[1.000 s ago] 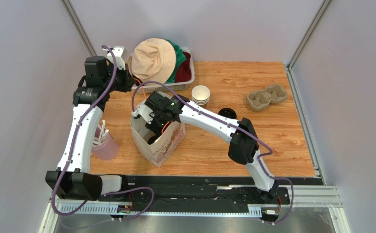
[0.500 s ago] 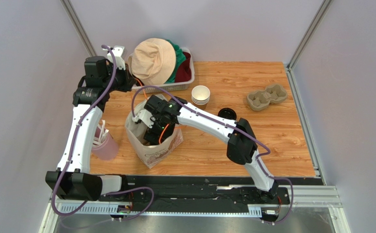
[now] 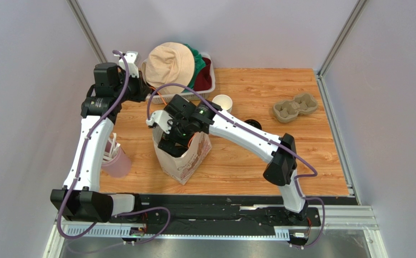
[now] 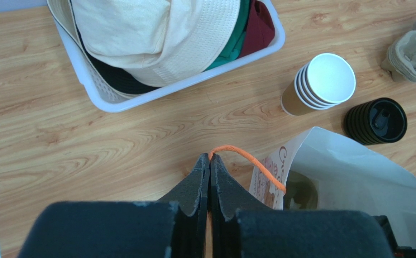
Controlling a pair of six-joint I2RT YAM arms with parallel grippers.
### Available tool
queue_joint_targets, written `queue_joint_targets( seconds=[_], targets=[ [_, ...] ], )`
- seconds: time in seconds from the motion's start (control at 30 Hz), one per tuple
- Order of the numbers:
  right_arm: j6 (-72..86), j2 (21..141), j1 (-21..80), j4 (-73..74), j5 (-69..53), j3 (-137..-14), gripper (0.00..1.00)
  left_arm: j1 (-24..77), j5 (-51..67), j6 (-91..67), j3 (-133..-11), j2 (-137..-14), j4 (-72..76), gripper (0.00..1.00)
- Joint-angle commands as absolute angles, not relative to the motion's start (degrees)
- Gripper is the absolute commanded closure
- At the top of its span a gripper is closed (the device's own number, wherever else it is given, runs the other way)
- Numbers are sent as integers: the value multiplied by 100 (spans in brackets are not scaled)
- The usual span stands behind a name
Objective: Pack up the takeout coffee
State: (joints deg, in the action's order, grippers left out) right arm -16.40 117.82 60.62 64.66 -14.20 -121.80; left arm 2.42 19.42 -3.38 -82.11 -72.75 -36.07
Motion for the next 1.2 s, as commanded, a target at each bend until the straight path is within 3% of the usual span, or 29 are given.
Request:
queue_joint_targets(
  seconds=[0.0, 0.27, 0.4, 0.5, 0.97, 1.17],
  targets=[
    [-1749, 11470, 6117, 6276, -1599, -12244, 1, 176, 1960, -387, -8209, -7102, -3270, 94],
    [-1977, 11241, 6108, 5880, -1082, -12357, 1, 176, 2056, -378, -8165, -7119, -3243, 89],
    [-1960, 11233, 6056, 5810, -967, -12445, 1, 176, 2127, -378, -8147, -7137, -3226, 78],
    [-1890, 11189, 6064, 5555, -897, -12174, 1, 176, 2206, -378, -8121, -7128, -3208, 76],
    [-2092, 11285, 6012, 4325, 605, -11382, 1, 176, 2575, -387, -8033, -7207, -3103, 74],
    [-2118, 11285, 5854, 3999, 1125, -11619, 1, 176, 2680, -387, -8016, -7242, -3067, 74]
  ],
)
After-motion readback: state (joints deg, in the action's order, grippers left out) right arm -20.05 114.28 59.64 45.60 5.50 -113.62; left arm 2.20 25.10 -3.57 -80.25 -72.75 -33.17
